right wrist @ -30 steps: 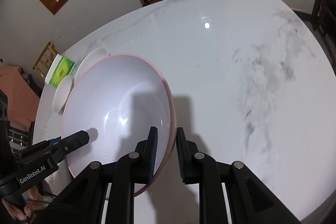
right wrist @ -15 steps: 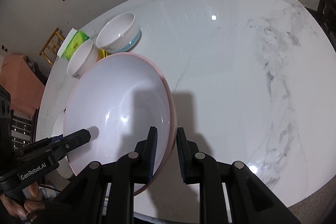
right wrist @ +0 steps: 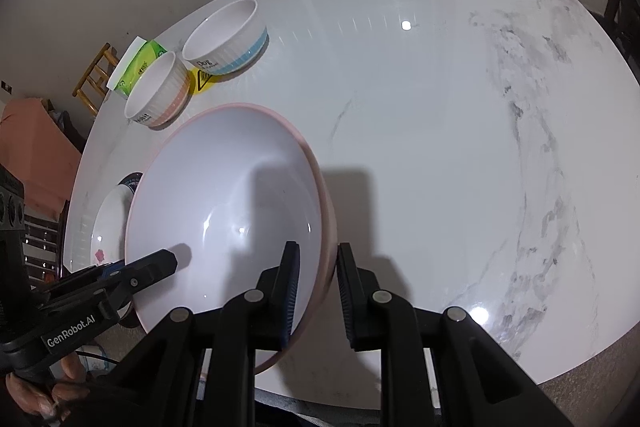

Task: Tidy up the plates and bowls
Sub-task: 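Lift the pink bowl with both grippers and carry it toward the plate stack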

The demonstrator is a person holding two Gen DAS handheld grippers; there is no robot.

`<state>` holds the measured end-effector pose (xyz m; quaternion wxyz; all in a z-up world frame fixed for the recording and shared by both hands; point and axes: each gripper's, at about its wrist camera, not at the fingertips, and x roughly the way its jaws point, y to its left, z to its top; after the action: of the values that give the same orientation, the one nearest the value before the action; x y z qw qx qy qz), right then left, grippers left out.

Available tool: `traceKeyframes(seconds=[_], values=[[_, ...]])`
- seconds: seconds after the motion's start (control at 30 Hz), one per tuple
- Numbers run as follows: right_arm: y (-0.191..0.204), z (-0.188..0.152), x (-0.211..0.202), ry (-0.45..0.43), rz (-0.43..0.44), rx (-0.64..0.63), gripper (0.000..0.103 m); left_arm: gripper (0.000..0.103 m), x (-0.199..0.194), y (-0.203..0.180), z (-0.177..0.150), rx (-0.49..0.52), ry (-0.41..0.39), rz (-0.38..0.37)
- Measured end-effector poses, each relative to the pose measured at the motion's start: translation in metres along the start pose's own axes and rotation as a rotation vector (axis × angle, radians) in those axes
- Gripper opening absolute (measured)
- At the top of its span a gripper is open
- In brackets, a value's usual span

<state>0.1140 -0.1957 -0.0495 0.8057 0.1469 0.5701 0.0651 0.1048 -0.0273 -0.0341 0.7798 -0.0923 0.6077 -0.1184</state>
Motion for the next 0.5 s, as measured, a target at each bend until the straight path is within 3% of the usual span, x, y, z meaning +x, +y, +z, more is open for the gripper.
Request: traceKeyframes(seconds=[0.5], values=[[-0.0018, -0.0058, 0.0036, -0.008, -0.008, -0.003, 0.022, 0.014, 0.0059, 0.0026, -0.0032, -0.008, -0.006, -0.004]])
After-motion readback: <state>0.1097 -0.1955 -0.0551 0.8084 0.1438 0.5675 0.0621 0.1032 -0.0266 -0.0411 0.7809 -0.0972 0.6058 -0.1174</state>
